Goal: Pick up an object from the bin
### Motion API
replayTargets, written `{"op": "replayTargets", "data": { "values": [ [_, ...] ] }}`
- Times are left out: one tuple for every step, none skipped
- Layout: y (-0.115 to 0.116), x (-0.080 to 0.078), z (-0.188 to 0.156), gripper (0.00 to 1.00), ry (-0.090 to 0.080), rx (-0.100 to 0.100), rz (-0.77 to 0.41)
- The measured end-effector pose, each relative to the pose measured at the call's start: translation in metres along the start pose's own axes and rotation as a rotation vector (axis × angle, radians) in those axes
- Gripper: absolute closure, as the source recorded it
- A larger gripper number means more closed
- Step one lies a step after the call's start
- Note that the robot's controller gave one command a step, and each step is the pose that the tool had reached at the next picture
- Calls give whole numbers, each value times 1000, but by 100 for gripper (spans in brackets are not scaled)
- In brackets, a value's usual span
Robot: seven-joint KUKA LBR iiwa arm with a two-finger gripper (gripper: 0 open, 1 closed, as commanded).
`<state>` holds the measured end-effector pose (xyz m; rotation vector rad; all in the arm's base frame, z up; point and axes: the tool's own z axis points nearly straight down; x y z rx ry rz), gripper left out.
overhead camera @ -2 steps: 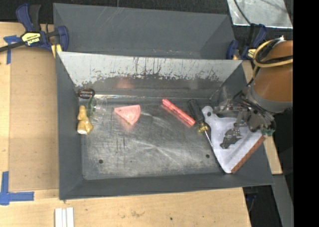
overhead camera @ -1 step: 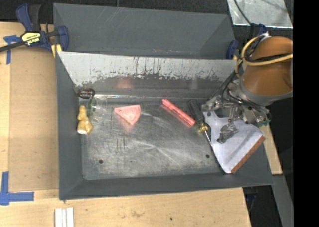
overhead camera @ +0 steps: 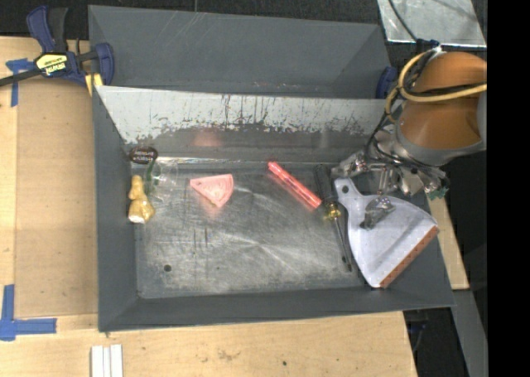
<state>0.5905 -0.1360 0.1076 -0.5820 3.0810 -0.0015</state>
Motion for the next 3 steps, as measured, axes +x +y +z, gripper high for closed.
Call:
{"op": "replayTargets", "data": {
  "values": [
    [23,-27,-5,0,0,0,235],
    [18,-41,29,0,2,1,105],
    [17,-41,26,100,-2,5,105]
  ]
}}
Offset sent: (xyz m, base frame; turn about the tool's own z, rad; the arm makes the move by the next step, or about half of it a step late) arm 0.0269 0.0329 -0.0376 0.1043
